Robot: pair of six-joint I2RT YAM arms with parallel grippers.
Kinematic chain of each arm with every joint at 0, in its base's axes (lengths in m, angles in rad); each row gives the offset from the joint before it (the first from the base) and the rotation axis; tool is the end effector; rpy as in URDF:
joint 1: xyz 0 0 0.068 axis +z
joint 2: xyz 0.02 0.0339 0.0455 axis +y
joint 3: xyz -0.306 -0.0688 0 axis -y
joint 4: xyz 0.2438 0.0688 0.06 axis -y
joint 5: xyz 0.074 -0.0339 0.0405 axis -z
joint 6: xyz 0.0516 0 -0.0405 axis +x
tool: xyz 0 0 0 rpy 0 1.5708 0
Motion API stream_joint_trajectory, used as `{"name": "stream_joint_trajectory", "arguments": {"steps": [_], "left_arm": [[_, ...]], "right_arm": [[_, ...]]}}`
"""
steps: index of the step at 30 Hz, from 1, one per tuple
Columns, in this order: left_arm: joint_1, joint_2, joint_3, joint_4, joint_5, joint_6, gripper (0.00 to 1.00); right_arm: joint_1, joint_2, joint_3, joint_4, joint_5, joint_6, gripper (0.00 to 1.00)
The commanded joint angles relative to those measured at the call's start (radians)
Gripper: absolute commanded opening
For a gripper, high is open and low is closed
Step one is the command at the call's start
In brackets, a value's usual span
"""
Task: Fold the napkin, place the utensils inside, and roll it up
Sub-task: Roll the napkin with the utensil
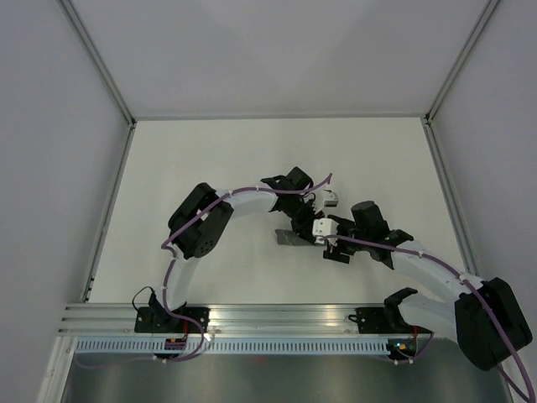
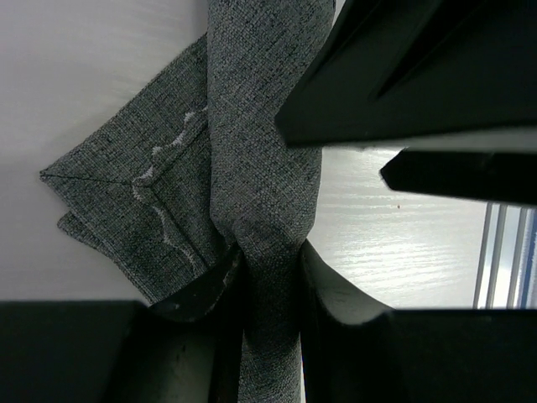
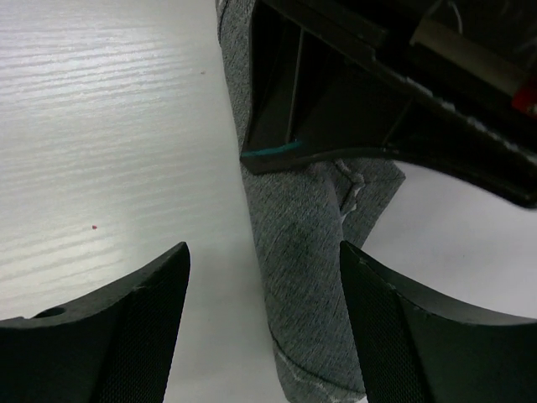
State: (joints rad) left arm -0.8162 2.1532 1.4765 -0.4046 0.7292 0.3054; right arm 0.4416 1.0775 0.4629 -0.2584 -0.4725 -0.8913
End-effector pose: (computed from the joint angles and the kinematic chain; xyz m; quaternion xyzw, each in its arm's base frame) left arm 0.2961 -0.3651 0.1639 0.5553 0.7216 -0.3919 0.1316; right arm 0.1581 0.1007 0.1995 -0.6277 0.6687 0.1403 0.3730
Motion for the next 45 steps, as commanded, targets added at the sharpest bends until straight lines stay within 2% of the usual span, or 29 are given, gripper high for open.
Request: {"name": "stream_joint_trajectory", "arguments": {"steps": [1, 6, 10, 13, 18, 19, 22, 26, 29, 35, 39, 41, 43, 44, 45], "left_arm": [[-0.017, 0.099, -0.030, -0.211, -0.021, -0.032, 0.08], [-0.009, 0.099, -0.021, -0.230, -0.001, -0.032, 0.12], [-0.006, 0.099, -0.016, -0.232, 0.001, -0.035, 0.20], [-0.005, 0.096, -0.015, -0.229, -0.001, -0.032, 0.29], [0.008, 0.047, -0.033, -0.168, -0.005, -0.074, 0.40], [0.014, 0.028, -0.045, -0.143, 0.015, -0.084, 0.53], [0.038, -0.033, -0.105, -0.033, 0.045, -0.129, 0.53], [0.075, -0.110, -0.159, 0.109, 0.059, -0.212, 0.53], [0.095, -0.185, -0.215, 0.191, 0.035, -0.271, 0.52], [0.138, -0.373, -0.373, 0.472, -0.065, -0.390, 0.54], [0.150, -0.489, -0.481, 0.645, -0.173, -0.440, 0.55], [0.150, -0.542, -0.579, 0.791, -0.243, -0.482, 0.55], [0.149, -0.640, -0.710, 0.918, -0.382, -0.527, 0.55], [0.149, -0.679, -0.758, 1.041, -0.433, -0.549, 0.56], [0.150, -0.737, -0.850, 1.116, -0.517, -0.566, 0.61]], "right_arm": [[0.052, 0.024, -0.020, 0.123, 0.101, 0.028, 0.77], [0.126, 0.079, -0.047, 0.195, 0.176, 0.019, 0.75], [0.144, 0.111, -0.059, 0.219, 0.204, 0.012, 0.70], [0.146, 0.122, -0.066, 0.223, 0.210, 0.014, 0.63], [0.146, 0.131, -0.070, 0.222, 0.216, 0.014, 0.40], [0.146, 0.134, -0.072, 0.222, 0.216, 0.012, 0.38], [0.146, 0.145, -0.066, 0.209, 0.213, 0.011, 0.33], [0.146, 0.160, -0.040, 0.164, 0.192, 0.014, 0.31], [0.144, 0.174, -0.012, 0.127, 0.173, 0.014, 0.29], [0.144, 0.216, 0.034, 0.053, 0.138, 0.008, 0.27], [0.143, 0.260, 0.092, -0.027, 0.094, -0.004, 0.27], [0.140, 0.298, 0.132, -0.087, 0.066, -0.012, 0.27], [0.134, 0.337, 0.155, -0.134, 0.057, -0.026, 0.27], [0.132, 0.349, 0.166, -0.146, 0.054, -0.028, 0.27], [0.129, 0.378, 0.186, -0.159, 0.046, -0.037, 0.27]]}}
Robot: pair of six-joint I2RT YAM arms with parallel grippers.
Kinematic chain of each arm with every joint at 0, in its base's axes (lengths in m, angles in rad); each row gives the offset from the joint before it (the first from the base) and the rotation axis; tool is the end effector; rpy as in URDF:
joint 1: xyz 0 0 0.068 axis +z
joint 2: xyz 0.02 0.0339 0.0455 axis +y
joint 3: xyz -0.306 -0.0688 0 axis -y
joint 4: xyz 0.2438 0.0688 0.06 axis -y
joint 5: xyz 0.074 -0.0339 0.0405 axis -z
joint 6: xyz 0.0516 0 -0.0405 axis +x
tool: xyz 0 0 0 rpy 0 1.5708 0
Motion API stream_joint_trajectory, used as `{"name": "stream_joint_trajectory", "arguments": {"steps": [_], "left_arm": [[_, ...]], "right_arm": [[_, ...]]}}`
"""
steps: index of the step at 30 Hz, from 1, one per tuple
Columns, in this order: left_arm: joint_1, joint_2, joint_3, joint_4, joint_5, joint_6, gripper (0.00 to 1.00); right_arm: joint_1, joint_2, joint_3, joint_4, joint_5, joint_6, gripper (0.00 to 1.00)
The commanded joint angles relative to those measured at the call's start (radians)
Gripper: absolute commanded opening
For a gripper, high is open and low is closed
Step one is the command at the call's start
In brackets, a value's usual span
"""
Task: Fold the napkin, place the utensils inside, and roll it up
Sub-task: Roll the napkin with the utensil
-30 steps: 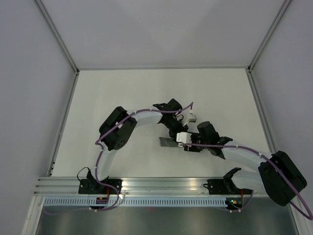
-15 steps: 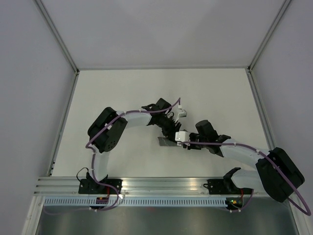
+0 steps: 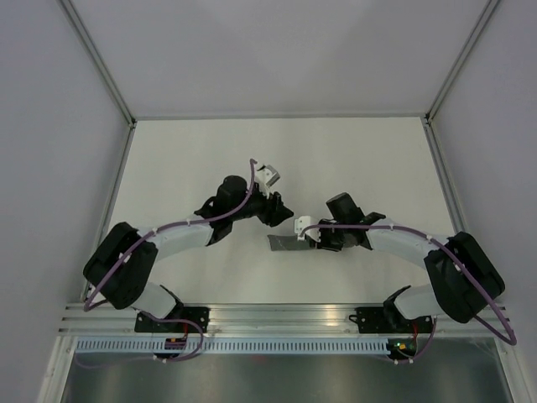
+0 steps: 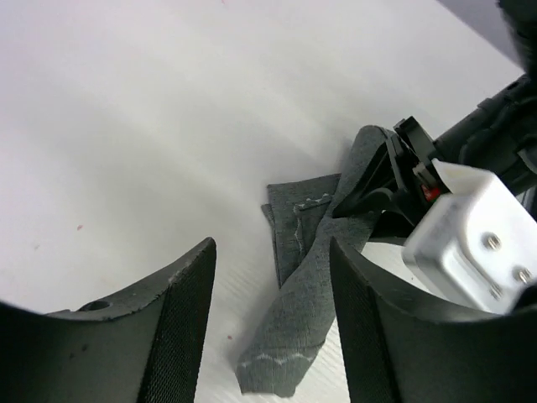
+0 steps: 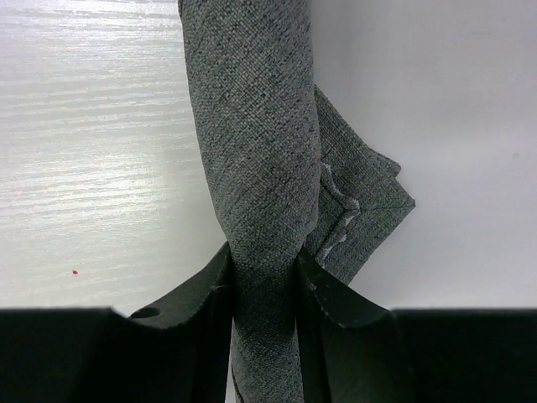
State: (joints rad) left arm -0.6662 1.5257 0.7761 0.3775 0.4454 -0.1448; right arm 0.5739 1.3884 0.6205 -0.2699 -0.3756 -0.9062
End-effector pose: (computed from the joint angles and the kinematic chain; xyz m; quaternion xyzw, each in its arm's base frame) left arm 0.2519 -0.2263 0.2532 0.3280 0.7460 -0.3846 0.4336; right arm 0.1943 0.1481 0.1832 -0.6754 0.6667 0.1348 0.2849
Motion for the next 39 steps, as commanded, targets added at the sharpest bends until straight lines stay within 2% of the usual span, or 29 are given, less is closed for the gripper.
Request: {"name": "stream_joint_trajectory", "arguments": {"steps": [1, 2, 10, 15, 21, 27, 39], "left_arm": [[-0.001, -0.137, -0.187, 0.390, -0.267, -0.143, 0.63], [-0.001, -0.159, -0.216, 0.456, -0.292, -0.151, 0.63], [-0.010, -0.349, -0.377, 0.514, -0.424, -0.116, 0.63], [-0.044, -0.421, -0.387, 0.440, -0.422, -0.006, 0.64], [-0.157, -0.434, -0.330, 0.298, -0.435, 0.143, 0.64], [-0.324, -0.340, -0.244, 0.167, -0.508, 0.355, 0.64], [-0.432, 0.013, -0.077, 0.081, -0.490, 0.550, 0.69]], "right_arm": [[-0.006, 0.081, 0.038, -0.176, -0.058, -0.026, 0.26], [-0.012, 0.095, 0.060, -0.193, -0.066, -0.033, 0.27], [-0.097, 0.288, 0.237, -0.414, -0.173, -0.105, 0.26], [-0.127, 0.406, 0.344, -0.520, -0.192, -0.140, 0.26], [-0.140, 0.503, 0.433, -0.581, -0.206, -0.146, 0.26], [-0.158, 0.590, 0.533, -0.675, -0.226, -0.165, 0.26], [-0.178, 0.666, 0.601, -0.706, -0.223, -0.140, 0.26]]}}
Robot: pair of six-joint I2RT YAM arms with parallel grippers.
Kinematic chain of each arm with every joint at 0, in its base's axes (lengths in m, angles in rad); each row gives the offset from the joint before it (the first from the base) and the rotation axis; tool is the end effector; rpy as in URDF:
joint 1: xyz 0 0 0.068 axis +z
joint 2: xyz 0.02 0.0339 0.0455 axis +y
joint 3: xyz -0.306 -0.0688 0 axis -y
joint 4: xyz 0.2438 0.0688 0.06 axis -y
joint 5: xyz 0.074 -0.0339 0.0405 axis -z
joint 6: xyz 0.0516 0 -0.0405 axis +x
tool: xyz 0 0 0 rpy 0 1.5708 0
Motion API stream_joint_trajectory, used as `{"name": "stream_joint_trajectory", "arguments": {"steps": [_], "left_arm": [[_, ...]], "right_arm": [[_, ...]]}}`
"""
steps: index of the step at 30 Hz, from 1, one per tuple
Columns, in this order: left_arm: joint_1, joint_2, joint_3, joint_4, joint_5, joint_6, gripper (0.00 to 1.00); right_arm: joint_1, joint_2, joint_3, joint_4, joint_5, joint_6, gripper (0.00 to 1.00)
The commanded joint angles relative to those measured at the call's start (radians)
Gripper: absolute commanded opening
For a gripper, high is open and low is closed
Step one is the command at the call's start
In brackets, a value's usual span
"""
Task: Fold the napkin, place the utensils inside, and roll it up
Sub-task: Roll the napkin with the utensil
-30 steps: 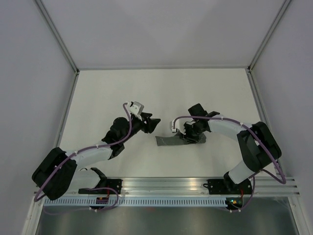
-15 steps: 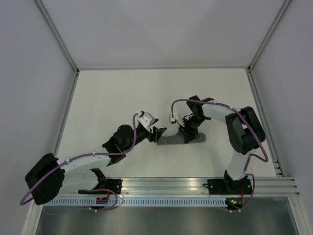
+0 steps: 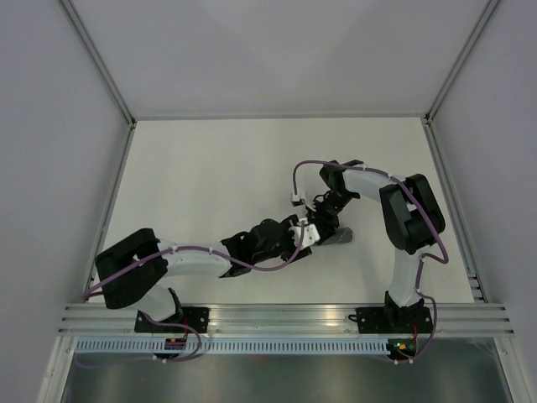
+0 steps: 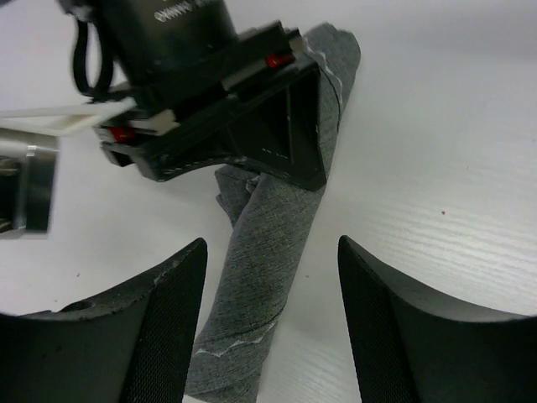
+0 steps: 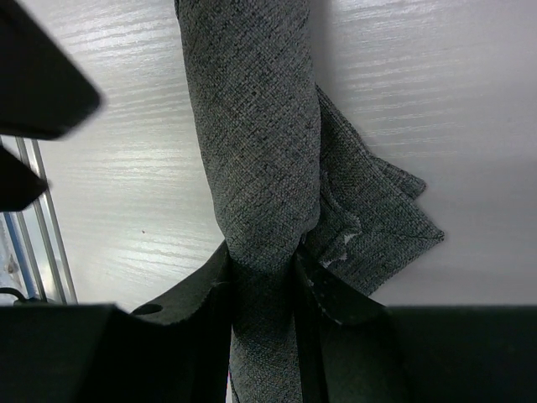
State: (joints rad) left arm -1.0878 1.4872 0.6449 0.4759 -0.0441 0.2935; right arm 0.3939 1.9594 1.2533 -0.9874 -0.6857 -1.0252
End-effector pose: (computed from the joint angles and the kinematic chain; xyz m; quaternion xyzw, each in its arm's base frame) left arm 0.1501 -0.2812 0.2315 0.5152 0.6430 -0.2023 0.5293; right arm 0.3074 0.1631 0.1711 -0.5968 0.7266 0.3369 0.0493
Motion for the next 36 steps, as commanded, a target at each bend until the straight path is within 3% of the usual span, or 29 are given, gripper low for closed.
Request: {"name": "stream_joint_trajectory", "arguments": {"steps": [1, 11, 23, 26, 27, 30, 33, 36], "left_arm": [[-0.011, 0.089, 0.070, -0.014, 0.007, 0.121, 0.69], [-0.008, 0.292, 0.157, -0.022, 0.000, 0.203, 0.70], [-0.007, 0.387, 0.213, -0.039, -0.007, 0.222, 0.65], [-0.006, 0.395, 0.231, -0.095, 0.013, 0.225, 0.56], [-0.004, 0.398, 0.242, -0.111, 0.029, 0.225, 0.48], [0.003, 0.407, 0.266, -0.174, 0.047, 0.214, 0.30], [0.014, 0.421, 0.306, -0.249, 0.093, 0.174, 0.17], [0.029, 0.443, 0.350, -0.330, 0.133, 0.139, 0.11]], "right_arm": [[0.003, 0.101, -0.025, 0.009, 0.086, -0.021, 0.26], [-0.010, 0.147, 0.000, 0.007, 0.086, -0.007, 0.27], [-0.020, 0.182, 0.026, -0.016, 0.084, 0.002, 0.27], [-0.026, 0.188, 0.035, -0.026, 0.081, 0.001, 0.27], [-0.026, 0.191, 0.041, -0.028, 0.081, 0.002, 0.28], [-0.029, 0.181, 0.043, -0.017, 0.078, 0.016, 0.37], [-0.039, 0.164, 0.054, -0.011, 0.066, 0.031, 0.52], [-0.055, 0.156, 0.081, -0.014, 0.043, 0.056, 0.61]]}}
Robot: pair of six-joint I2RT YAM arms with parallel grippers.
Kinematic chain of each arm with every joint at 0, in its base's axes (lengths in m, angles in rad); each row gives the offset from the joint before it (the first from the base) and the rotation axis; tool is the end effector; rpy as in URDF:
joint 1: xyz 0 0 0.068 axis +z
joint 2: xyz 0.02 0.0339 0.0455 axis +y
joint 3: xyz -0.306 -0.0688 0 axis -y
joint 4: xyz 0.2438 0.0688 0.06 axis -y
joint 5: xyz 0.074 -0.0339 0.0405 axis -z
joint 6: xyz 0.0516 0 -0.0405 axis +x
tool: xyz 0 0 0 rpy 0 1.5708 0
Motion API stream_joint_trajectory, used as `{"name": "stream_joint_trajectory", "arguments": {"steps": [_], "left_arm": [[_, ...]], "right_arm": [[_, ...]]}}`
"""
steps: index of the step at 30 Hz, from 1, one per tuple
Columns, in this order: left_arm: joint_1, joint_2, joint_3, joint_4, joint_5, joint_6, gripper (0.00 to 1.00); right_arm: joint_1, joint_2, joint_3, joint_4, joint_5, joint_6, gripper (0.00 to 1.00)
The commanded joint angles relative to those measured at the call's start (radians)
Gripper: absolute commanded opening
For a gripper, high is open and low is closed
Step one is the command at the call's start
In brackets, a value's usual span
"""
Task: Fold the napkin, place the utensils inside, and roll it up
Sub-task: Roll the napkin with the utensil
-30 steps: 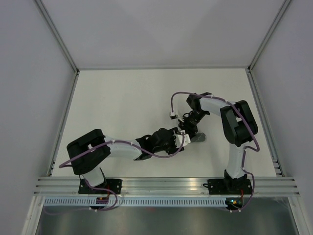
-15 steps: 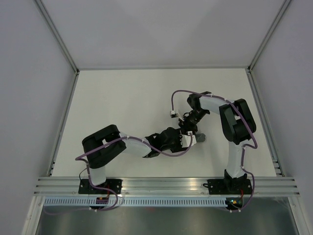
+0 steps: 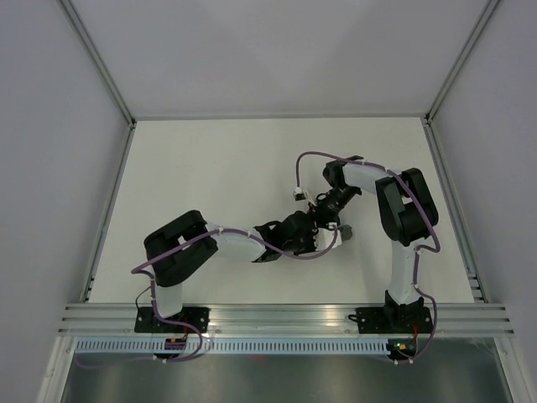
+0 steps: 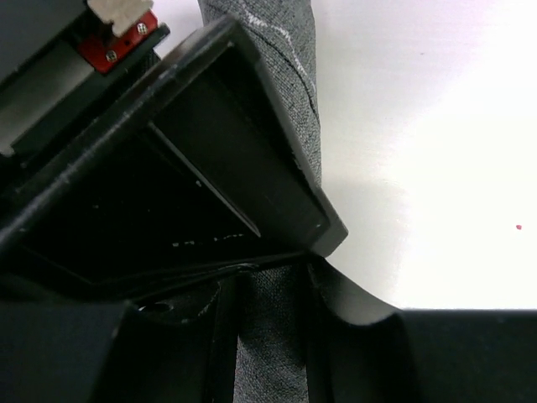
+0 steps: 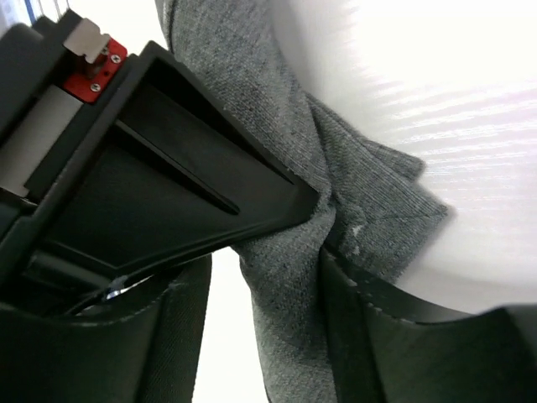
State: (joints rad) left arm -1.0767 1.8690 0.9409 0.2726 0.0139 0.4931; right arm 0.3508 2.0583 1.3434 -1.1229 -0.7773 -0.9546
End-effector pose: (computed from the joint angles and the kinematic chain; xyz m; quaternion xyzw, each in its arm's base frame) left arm 0.1908 -0.3557 0.1702 0.6362 0.6325 -0.1331 0.4214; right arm 0.3233 0.1569 0.1625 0.5170 -0.7593 -0.3952 0.0059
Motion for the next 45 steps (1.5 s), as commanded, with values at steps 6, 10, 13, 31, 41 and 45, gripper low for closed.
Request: {"name": "stream_joint_trajectory", "arguments": {"steps": [6, 10, 13, 31, 41, 45], "left_arm": [[0.044, 0.067, 0.072, -0.168, 0.132, -0.129, 0.10], [0.060, 0.067, 0.078, -0.176, 0.126, -0.231, 0.10], [0.063, 0.082, 0.099, -0.187, 0.109, -0.304, 0.10], [0.061, 0.211, 0.289, -0.262, -0.008, -0.740, 0.14], [0.061, 0.266, 0.378, -0.322, -0.064, -0.927, 0.16], [0.060, 0.291, 0.407, -0.325, -0.074, -0.987, 0.16]], "right_arm": [[-0.071, 0.002, 0.072, 0.141, 0.083, 0.106, 0.67], [-0.157, -0.036, 0.134, 0.185, 0.043, 0.209, 0.68], [-0.214, -0.061, 0.161, 0.236, 0.058, 0.304, 0.69], [-0.388, -0.138, 0.103, 0.256, 0.144, 0.571, 0.68], [-0.423, -0.184, 0.076, 0.189, 0.144, 0.609, 0.69], [-0.423, -0.207, 0.031, 0.228, 0.164, 0.654, 0.70]]}}
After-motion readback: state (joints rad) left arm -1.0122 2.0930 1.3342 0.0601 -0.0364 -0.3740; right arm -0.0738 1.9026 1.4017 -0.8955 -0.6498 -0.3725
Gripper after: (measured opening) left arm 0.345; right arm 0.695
